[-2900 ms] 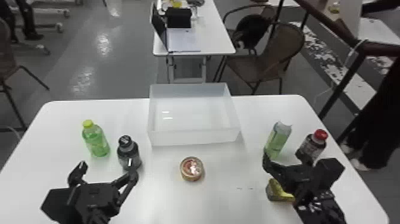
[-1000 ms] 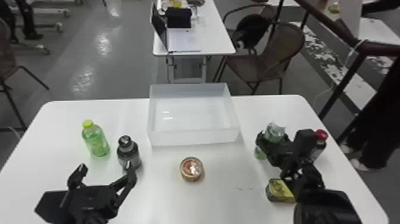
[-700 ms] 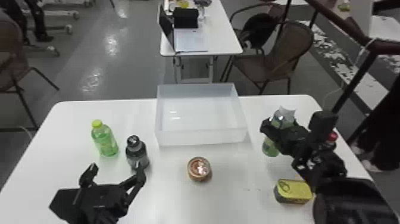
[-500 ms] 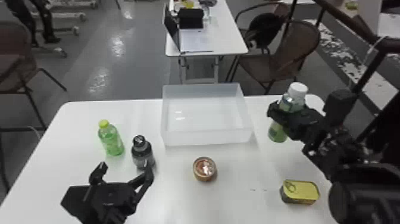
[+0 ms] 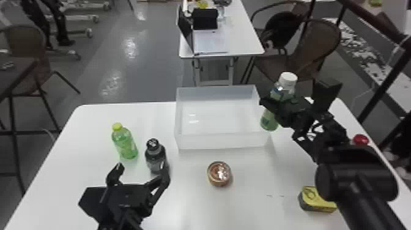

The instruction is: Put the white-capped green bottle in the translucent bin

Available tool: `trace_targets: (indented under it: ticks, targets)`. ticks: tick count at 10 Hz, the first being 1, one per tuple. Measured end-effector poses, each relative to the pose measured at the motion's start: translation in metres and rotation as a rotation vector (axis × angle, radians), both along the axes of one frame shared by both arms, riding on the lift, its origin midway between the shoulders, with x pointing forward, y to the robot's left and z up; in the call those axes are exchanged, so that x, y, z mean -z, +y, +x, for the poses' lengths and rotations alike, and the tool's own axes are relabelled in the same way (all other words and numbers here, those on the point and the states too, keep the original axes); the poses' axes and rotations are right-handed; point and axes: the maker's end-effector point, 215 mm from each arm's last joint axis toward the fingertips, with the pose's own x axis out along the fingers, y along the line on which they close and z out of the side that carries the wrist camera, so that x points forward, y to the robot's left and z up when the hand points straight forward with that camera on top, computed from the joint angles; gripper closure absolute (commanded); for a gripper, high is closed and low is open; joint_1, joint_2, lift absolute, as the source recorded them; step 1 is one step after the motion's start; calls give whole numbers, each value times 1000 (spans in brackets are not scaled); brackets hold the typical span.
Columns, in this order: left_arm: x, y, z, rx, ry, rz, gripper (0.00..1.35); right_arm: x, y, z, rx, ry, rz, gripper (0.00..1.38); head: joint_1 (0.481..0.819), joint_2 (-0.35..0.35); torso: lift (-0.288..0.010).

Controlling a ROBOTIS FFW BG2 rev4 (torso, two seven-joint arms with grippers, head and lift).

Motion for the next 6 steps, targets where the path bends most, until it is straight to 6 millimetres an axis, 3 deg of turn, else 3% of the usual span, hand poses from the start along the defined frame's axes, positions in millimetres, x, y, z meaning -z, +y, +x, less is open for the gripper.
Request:
trace_targets:
  ticks: [3,6]
  targets:
    - [1,0,1,2,-8,-10,111,18,21,22,-27,4,-4,1059,695,83,-47]
    - [3,-3,4,20,-15,-24,111,38,19,39,-21,39,-31,1058,695,77,-47]
